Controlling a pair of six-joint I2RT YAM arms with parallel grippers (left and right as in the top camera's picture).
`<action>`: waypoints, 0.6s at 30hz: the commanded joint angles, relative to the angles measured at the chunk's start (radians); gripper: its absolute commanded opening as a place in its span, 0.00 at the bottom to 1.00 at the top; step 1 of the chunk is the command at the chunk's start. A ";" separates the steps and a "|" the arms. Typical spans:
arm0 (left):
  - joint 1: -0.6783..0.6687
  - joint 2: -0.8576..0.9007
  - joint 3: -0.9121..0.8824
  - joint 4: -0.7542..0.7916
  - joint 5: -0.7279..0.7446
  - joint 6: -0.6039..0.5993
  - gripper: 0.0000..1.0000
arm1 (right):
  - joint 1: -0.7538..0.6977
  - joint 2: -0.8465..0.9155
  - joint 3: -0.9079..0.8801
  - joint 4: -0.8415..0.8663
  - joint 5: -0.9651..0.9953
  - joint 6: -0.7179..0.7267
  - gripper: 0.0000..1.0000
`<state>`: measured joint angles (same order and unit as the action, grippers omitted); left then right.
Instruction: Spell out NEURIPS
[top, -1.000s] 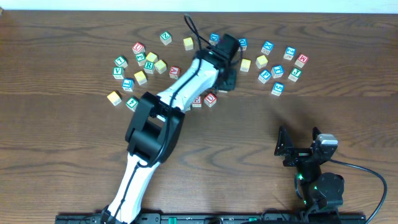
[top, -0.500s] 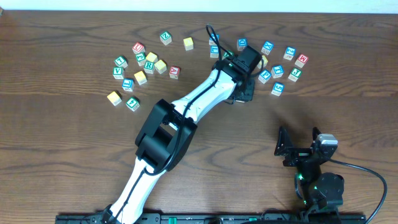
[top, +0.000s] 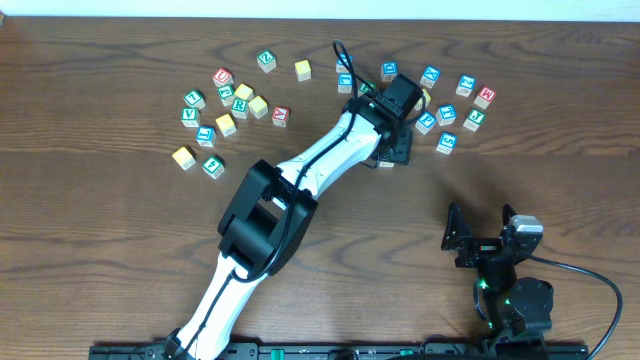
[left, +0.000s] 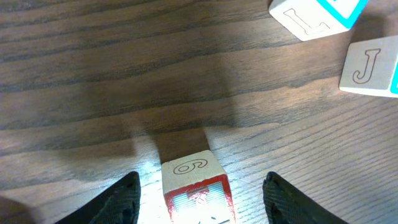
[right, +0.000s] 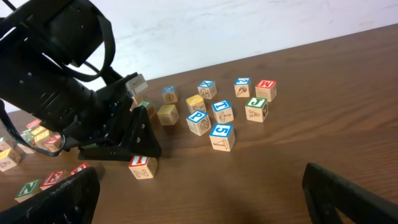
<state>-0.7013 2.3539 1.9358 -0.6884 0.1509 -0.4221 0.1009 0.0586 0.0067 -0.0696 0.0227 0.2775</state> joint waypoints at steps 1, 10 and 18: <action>0.003 -0.069 -0.011 -0.004 -0.027 0.009 0.64 | -0.010 -0.001 -0.001 -0.003 0.005 -0.005 0.99; 0.079 -0.253 -0.011 -0.101 -0.058 0.058 0.64 | -0.010 -0.001 -0.001 -0.003 0.005 -0.005 0.99; 0.190 -0.463 -0.011 -0.258 -0.157 0.104 0.64 | -0.010 -0.001 -0.001 -0.003 0.005 -0.005 0.99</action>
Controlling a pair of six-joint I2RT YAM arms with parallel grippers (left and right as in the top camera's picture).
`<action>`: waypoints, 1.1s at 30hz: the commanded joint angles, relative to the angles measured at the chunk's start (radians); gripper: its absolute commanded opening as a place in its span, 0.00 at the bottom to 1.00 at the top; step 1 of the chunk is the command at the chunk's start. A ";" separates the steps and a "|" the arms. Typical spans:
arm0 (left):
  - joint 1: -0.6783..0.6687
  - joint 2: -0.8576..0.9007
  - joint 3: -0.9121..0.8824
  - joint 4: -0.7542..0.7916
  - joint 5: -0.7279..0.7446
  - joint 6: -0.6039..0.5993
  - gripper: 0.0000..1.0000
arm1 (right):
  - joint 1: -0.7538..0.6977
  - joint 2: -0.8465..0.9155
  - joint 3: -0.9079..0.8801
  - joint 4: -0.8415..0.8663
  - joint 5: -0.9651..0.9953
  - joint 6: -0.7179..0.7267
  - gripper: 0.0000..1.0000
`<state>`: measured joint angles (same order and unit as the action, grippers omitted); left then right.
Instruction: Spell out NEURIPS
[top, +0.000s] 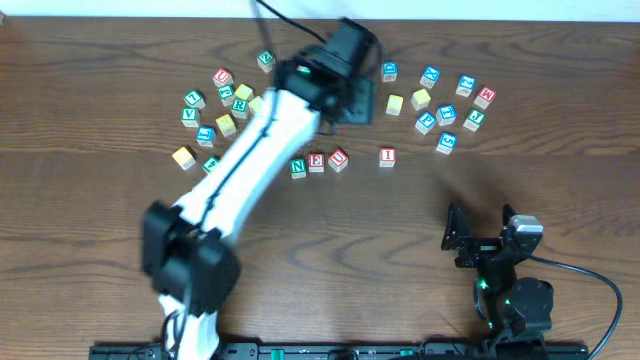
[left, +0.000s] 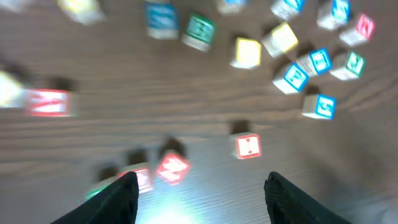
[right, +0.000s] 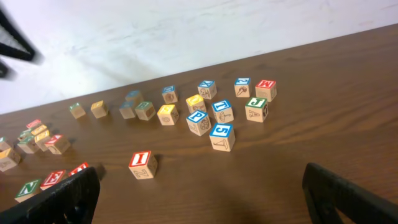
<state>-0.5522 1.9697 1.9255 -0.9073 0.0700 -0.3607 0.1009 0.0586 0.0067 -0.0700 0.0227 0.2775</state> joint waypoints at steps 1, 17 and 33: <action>0.055 -0.097 -0.001 -0.051 -0.081 0.043 0.64 | -0.010 -0.001 -0.001 -0.002 0.005 -0.005 0.99; 0.278 -0.184 -0.001 -0.143 -0.079 0.042 0.64 | -0.010 -0.001 -0.001 -0.001 0.019 -0.005 0.99; 0.287 -0.184 -0.001 -0.135 -0.079 0.042 0.64 | -0.010 0.001 0.002 0.069 0.121 -0.011 0.99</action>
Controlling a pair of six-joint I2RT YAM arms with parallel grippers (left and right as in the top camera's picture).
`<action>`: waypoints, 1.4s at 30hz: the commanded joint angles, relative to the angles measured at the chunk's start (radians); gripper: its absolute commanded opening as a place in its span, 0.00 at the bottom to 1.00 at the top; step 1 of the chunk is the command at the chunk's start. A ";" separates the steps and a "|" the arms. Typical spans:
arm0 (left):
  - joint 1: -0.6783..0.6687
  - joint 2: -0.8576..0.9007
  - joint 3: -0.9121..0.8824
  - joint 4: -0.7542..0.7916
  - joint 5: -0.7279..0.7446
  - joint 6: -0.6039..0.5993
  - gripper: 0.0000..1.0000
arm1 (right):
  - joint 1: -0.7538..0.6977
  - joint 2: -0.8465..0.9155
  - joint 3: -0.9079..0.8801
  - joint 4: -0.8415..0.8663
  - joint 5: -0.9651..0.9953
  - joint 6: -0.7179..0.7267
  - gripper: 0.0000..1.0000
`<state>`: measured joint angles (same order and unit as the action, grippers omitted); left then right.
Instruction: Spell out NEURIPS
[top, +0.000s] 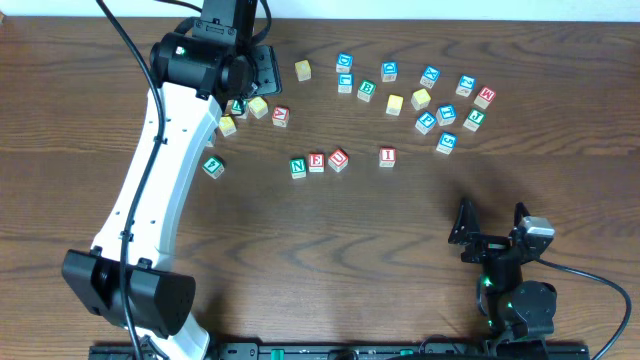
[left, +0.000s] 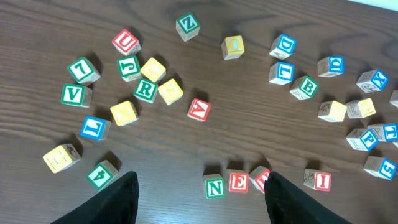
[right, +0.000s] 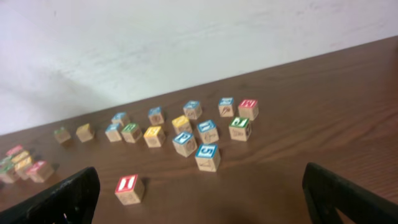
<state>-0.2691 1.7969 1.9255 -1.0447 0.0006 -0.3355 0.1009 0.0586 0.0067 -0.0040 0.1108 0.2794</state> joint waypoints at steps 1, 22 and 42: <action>0.004 -0.011 -0.001 0.007 -0.010 0.018 0.64 | -0.010 0.006 0.005 0.001 0.025 -0.015 0.99; 0.005 -0.011 -0.001 0.086 -0.013 0.070 0.64 | -0.010 0.850 0.803 -0.328 -0.096 -0.132 0.99; 0.061 -0.011 -0.001 0.056 -0.032 0.137 0.66 | -0.008 1.489 1.569 -0.878 -0.312 -0.192 0.99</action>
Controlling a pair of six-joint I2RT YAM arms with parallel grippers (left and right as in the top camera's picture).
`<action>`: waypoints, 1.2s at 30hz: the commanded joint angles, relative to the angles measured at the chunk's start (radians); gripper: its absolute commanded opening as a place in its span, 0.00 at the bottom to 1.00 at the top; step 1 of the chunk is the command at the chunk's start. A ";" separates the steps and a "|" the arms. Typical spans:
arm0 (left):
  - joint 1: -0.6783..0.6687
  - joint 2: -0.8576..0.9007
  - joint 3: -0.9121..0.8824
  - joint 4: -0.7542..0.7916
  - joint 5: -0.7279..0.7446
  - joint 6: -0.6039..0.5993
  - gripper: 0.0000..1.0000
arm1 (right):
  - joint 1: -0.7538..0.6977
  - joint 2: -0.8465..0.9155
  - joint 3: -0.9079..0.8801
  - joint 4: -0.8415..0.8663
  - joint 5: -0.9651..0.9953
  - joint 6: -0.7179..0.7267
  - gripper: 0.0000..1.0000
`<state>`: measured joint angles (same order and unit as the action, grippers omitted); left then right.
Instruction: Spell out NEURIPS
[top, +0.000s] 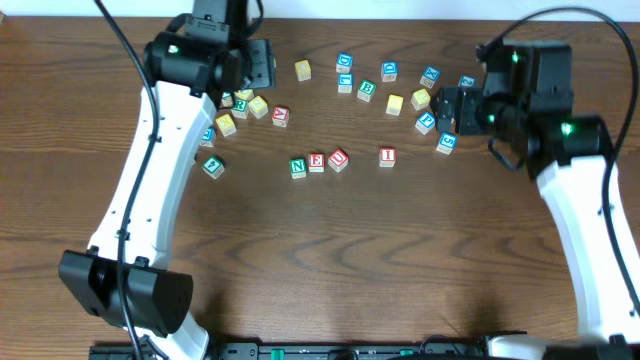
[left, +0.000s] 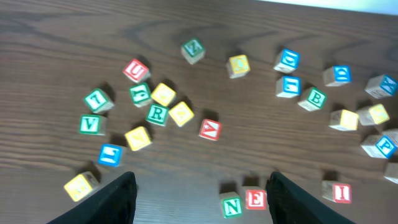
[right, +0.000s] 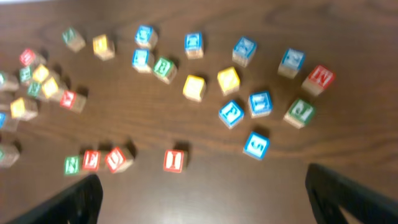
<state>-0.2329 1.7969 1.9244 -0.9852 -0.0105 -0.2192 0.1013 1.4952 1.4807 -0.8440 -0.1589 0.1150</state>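
On the dark wooden table stands a row of blocks: green N (top: 298, 167), red E (top: 317, 162) and red U (top: 339, 159), the U turned askew. A red I (top: 387, 155) stands apart to their right. The green R (left: 157, 114) lies in the left cluster. The blue P (right: 231, 113) and a blue block reading S or 5 (right: 256, 144) lie in the right cluster. My left gripper (top: 260, 64) hangs high over the back left, open and empty. My right gripper (top: 450, 108) hangs high over the right cluster, open and empty.
Several loose letter blocks lie in a left cluster (top: 228, 112) and a right cluster (top: 440, 100), with a few more along the back, such as a yellow one (top: 303, 69). The table's far edge (top: 420, 20) runs just behind them.
My right arm has come up from its low pose at the front right and now hangs over the right cluster, looking down. The left gripper stayed high at the back left, with only a small shift.
At first my left gripper was low and open around the red I block, right of the N, E, U row. Then it was lifted away, the I left standing. Then it was high over the left cluster. Now the right arm is raised too.
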 joint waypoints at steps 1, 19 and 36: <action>0.032 -0.011 0.000 -0.005 -0.021 0.020 0.66 | -0.009 0.070 0.121 -0.055 -0.042 -0.027 0.99; 0.103 0.067 -0.005 -0.082 -0.013 0.175 0.61 | -0.008 0.093 0.146 0.016 -0.035 -0.026 0.99; 0.122 0.330 -0.005 -0.014 0.156 0.403 0.59 | -0.008 0.093 0.146 -0.026 -0.035 0.003 0.99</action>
<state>-0.1204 2.1052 1.9244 -1.0084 0.1318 0.1585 0.1013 1.5871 1.6043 -0.8646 -0.1871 0.1062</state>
